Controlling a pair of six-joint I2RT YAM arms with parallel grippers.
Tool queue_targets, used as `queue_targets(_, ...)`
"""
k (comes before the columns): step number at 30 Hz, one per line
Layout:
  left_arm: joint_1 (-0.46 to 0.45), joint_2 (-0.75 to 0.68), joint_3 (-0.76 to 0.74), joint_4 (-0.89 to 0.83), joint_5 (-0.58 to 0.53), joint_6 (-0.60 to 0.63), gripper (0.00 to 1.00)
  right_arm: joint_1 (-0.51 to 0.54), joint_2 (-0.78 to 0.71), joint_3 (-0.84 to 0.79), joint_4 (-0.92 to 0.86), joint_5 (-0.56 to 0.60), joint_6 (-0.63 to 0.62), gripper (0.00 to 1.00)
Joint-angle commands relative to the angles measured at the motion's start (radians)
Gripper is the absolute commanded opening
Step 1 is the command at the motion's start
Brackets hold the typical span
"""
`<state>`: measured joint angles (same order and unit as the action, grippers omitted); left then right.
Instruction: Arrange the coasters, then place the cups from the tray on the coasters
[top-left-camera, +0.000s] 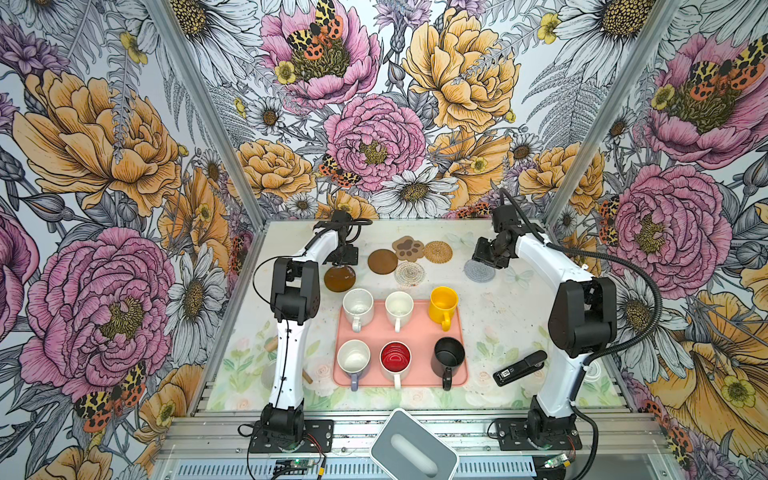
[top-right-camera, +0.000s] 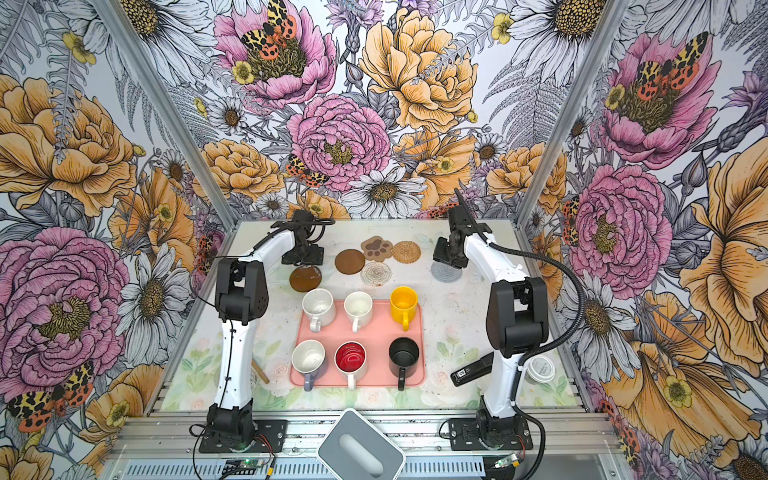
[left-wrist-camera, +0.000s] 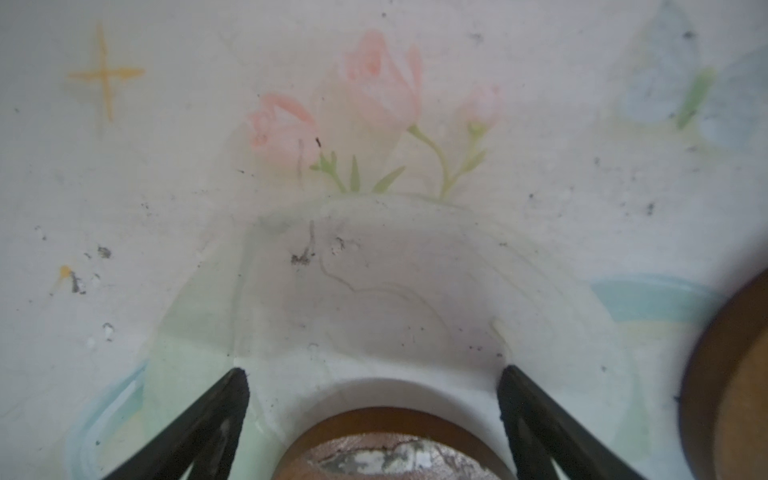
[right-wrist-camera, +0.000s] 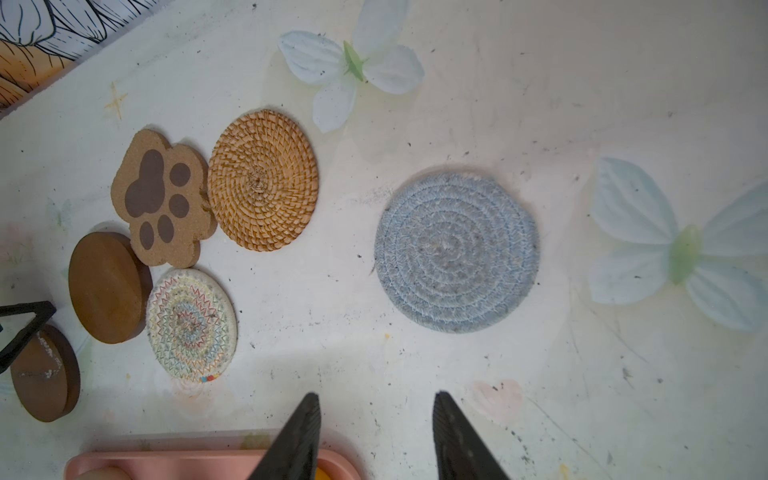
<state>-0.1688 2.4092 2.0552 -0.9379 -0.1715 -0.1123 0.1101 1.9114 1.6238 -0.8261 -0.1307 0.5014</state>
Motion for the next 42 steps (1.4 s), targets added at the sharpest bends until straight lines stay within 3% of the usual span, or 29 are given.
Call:
queue_targets(1, 0.008, -0.007, 0.009, -0.008, 0.007, -0.037, 0.95, -0.004, -0.054, -0.005, 0.013, 0.009, 0.010, 0.47)
queue_targets(12, -0.002, -0.217, -0.042, -0.002, 0.017, -0.087, 0.93, -0.003, -0.067, -0.031, 0.014, 0.003, 0.007, 0.47)
queue_targets(14, 0.005, -0.257, -0.085, -0.003, 0.042, -0.097, 0.88, -0.002, -0.074, -0.042, 0.017, 0.005, 0.007, 0.47)
queue_targets(18, 0.010, -0.336, -0.216, 0.007, 0.072, -0.117, 0.67, -0.001, -0.081, -0.059, 0.025, 0.005, 0.008, 0.45)
queue_targets(22, 0.019, -0.419, -0.382, 0.060, 0.114, -0.142, 0.57, -0.001, -0.078, -0.065, 0.033, -0.007, 0.007, 0.45)
queue_targets(29, 0.032, -0.547, -0.611, 0.149, 0.209, -0.206, 0.58, 0.000, -0.078, -0.073, 0.045, -0.017, 0.008, 0.45)
queue_targets(42, 0.015, -0.566, -0.770, 0.213, 0.248, -0.231, 0.53, 0.000, -0.075, -0.088, 0.054, -0.021, 0.011, 0.44)
